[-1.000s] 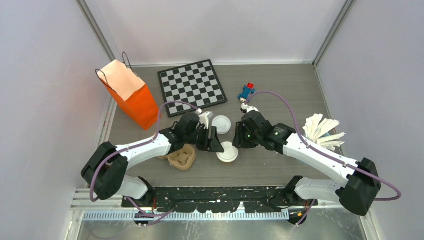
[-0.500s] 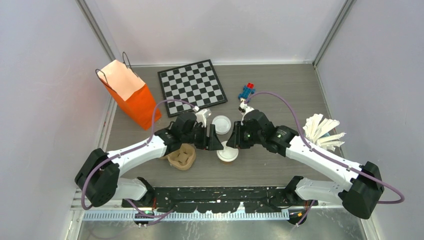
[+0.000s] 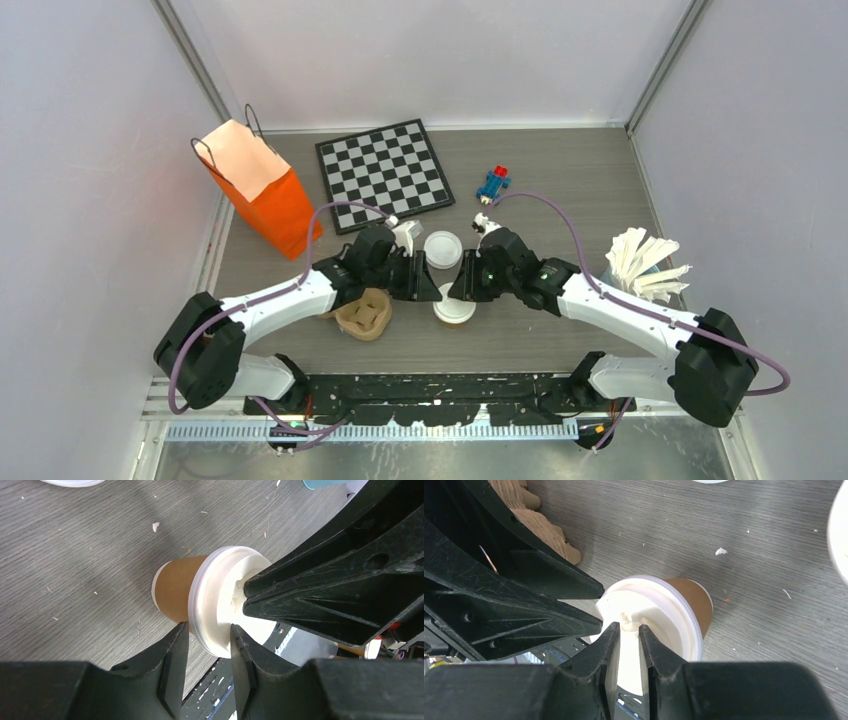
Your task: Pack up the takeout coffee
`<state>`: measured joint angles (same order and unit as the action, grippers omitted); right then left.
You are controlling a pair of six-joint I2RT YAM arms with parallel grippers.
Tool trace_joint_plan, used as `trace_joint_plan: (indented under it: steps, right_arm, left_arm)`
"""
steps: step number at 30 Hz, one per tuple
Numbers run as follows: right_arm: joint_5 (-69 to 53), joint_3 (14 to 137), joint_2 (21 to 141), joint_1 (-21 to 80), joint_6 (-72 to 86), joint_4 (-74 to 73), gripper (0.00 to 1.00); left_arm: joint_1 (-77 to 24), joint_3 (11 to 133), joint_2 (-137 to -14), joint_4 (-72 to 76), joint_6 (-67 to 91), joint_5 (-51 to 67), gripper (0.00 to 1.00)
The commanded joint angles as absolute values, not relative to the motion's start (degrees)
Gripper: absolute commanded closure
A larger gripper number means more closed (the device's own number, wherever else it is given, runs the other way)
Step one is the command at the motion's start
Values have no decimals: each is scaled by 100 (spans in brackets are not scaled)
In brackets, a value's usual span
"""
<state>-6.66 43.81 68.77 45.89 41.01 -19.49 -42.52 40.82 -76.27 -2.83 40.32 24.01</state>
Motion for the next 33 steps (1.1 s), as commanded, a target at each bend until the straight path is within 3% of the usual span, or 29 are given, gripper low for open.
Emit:
trace_joint_plan:
  steps: [1,12,21,33]
  right_arm:
    - [-399,3826,6866,4595,4259,-1786,74]
    - [-333,3432,6646,4597,4416,-1541,74]
    - [-417,3650,6572,4596,4447,-1600,73]
    - [-163,4922,6048,4557,4255,-2585,61]
  left_arm:
    - [-4272,3927,-7611,-587,3952,2206,63]
    - [-4271,3543,-7652,778,4882,3020,49]
    - [-4305,3571,-8088,404,4675,2695,56]
    - [-4364,3743,-8123,17,4418,2518,60]
